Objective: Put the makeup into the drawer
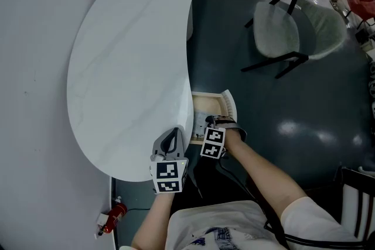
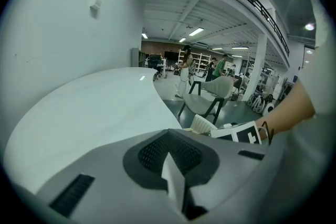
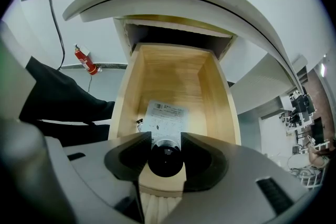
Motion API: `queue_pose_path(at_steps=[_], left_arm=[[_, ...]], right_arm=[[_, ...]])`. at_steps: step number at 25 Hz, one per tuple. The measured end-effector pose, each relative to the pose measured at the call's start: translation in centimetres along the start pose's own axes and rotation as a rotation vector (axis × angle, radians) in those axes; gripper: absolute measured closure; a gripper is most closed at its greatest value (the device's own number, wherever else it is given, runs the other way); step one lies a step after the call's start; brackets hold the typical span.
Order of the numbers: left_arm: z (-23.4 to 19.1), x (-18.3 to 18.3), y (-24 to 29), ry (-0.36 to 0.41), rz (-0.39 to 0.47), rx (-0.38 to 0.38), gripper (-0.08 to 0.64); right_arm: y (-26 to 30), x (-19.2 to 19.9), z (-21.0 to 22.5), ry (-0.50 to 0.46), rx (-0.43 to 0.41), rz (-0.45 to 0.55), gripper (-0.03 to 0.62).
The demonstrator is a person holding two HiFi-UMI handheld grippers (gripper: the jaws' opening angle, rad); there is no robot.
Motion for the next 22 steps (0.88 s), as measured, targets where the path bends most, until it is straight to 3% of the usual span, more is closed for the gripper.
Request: queue_pose_path(at_steps=[22], left_arm=[[-0.4,0.27,-0.54,0.001,-0.001,-0.02,0.518]], right_arm=[[0.08,0.16,-0.01,0.014,-0.015,-0.017,0.403]])
Point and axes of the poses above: the fingertips, and each gripper's own axes: y forward along the fingers, z to its right, x out of its underside, the point moved 2 cm from there along -y, backward along the fingers, and after that the axes turned 4 degrees about x, right-handed, at the moved point
